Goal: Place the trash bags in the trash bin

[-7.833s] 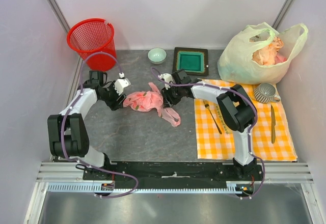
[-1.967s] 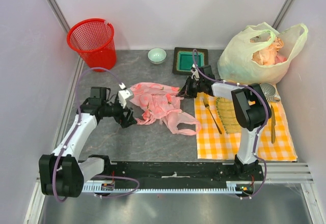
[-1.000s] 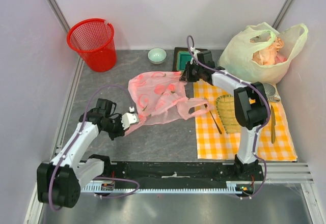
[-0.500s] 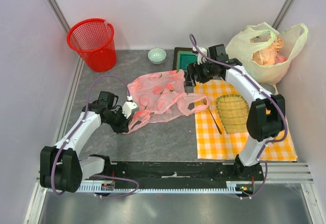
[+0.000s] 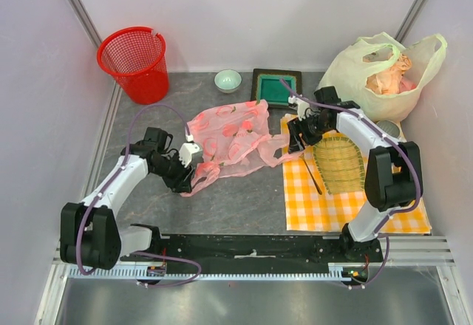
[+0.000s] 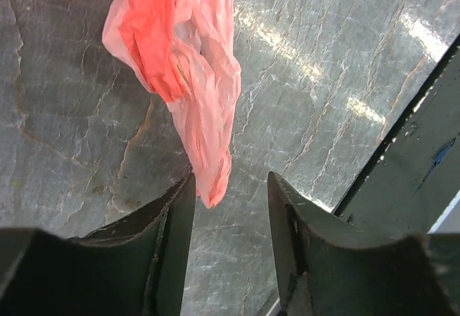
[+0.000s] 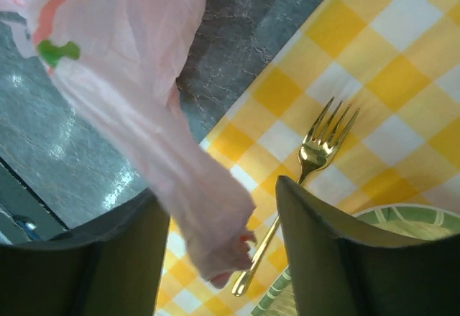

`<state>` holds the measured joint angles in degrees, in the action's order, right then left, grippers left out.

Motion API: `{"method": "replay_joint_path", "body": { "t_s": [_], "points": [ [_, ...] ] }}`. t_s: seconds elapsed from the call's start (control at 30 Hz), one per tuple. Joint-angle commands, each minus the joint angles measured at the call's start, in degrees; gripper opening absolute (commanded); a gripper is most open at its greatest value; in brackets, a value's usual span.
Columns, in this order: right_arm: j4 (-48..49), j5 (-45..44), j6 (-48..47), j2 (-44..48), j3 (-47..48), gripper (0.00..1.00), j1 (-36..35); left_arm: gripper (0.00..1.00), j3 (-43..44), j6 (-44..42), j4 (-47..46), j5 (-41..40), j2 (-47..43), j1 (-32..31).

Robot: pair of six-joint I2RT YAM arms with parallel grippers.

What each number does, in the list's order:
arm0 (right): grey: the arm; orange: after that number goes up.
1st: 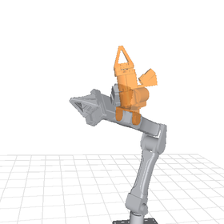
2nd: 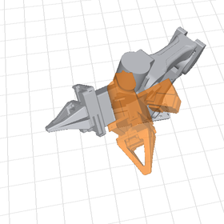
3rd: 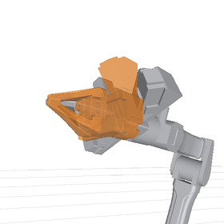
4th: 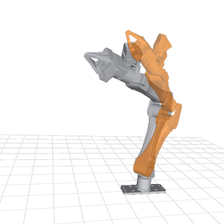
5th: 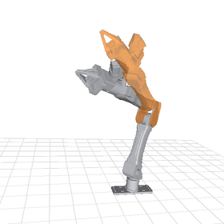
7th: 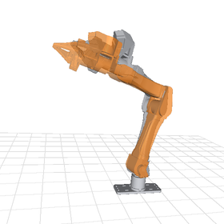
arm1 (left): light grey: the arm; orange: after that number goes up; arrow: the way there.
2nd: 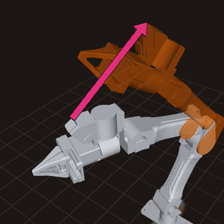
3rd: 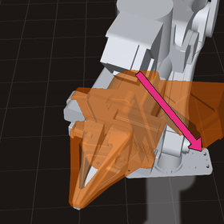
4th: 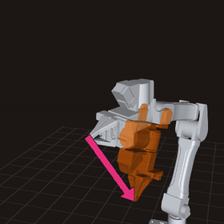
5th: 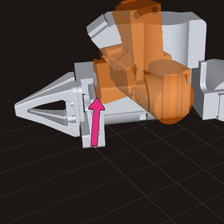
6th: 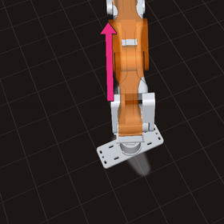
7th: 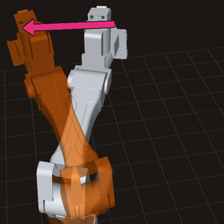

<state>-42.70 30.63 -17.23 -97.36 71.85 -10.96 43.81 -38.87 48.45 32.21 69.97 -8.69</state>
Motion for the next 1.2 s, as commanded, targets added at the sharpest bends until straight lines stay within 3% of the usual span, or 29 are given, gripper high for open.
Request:
{"method": "replay_joint_path", "body": {
  "t_s": [0.0,0.03,0.13,0.23,0.33,0.5,0.73,0.87,0.9,1.03,1.17],
  "points": [
    [3.85,2.06,0.0,-1.42,0.48,0.52,1.91,0.56,3.03,-1.38,0.68,4.79,2.01,1.3],
    [4.02,2.85,0.36,-1.43,0.48,0.33,2.17,0.58,3.12,-1.38,0.34,5.14,2.18,1.91],
    [4.9,3.03,1.59,-1.08,0.39,0.12,2.26,0.6,2.51,-1.56,-0.89,4.8,3.23,1.92],
    [5.34,2.85,2.03,-0.73,-0.22,0.02,2.26,0.6,1.19,-1.64,-3.43,3.57,4.2,1.92],
    [5.52,3.03,2.55,-0.99,-0.75,0.0,2.44,0.6,0.66,-0.77,-6.25,2.42,4.73,1.92],
    [6.31,3.64,3.43,-1.08,-1.36,0.0,2.44,0.63,1.54,-2.7,-4.06,11.65,6.57,1.4],
    [7.1,3.38,4.4,-0.46,-2.42,0.0,2.87,0.58,1.54,-2.17,-4.15,9.81,13.95,-0.45],
    [7.28,2.16,4.84,0.59,-2.69,0.0,4.8,0.12,1.28,-1.38,-4.5,5.51,13.18,1.21],
    [7.19,1.98,4.84,1.2,-2.6,0.0,6.81,0.07,1.19,-1.47,-4.5,5.24,10.73,2.44],
    [6.84,2.59,5.01,1.82,-1.72,0.0,10.61,0.02,2.32,-1.91,-3.28,7.95,5.36,11.91],
    [8.85,4.08,8.43,3.31,-1.1,0.0,10.7,0.02,4.7,8.35,-9.23,9.9,0.7,13.26]
  ]
}}
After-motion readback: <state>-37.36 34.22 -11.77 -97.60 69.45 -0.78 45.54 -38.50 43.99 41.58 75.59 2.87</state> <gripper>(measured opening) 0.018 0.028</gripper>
